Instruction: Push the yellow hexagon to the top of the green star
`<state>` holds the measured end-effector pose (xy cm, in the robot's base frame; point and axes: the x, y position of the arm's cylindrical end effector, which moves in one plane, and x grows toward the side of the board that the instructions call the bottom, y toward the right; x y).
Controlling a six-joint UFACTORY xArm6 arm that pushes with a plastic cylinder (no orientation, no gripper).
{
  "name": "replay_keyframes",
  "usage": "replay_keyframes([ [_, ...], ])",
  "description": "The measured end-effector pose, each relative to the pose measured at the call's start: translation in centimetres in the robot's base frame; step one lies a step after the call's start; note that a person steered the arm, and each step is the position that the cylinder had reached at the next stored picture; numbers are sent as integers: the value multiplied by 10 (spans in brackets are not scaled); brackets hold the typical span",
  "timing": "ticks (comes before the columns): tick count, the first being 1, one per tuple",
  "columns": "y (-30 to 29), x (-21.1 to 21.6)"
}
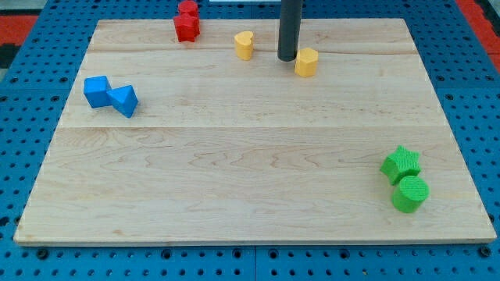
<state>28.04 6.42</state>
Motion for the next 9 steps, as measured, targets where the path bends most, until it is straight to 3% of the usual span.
replay_keyframes([
  [1, 30, 1],
  [3, 72, 52],
  [5, 77, 112],
  [9, 111, 132],
])
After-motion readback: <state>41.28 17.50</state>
